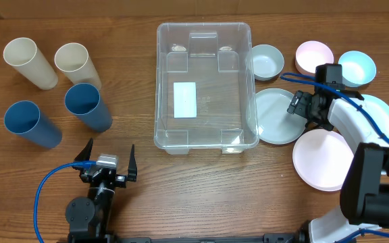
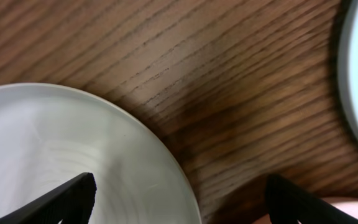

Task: Pack container
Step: 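Move the right gripper to the white plate and grasp its rim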

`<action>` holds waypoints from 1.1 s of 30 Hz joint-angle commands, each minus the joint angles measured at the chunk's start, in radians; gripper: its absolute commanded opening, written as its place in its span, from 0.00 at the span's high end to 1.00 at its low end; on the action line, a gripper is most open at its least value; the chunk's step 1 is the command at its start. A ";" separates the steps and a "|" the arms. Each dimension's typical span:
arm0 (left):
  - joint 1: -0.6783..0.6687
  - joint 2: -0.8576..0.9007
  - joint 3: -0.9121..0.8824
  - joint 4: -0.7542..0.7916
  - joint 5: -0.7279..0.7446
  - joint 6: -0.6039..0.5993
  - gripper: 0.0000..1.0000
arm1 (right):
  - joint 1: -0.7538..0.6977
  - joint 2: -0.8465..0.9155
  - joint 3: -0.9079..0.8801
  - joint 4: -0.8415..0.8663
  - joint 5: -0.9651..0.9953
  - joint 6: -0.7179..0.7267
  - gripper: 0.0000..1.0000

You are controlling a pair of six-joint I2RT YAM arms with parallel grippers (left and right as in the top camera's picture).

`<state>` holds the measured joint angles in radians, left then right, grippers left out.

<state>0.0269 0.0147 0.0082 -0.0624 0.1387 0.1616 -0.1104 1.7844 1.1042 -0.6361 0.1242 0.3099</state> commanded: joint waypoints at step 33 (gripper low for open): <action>0.005 -0.010 -0.003 -0.001 0.008 0.018 0.00 | -0.003 0.024 -0.121 0.157 -0.035 0.039 0.96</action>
<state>0.0269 0.0147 0.0082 -0.0624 0.1387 0.1616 -0.1097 1.8000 0.9936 -0.4721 0.0711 0.3443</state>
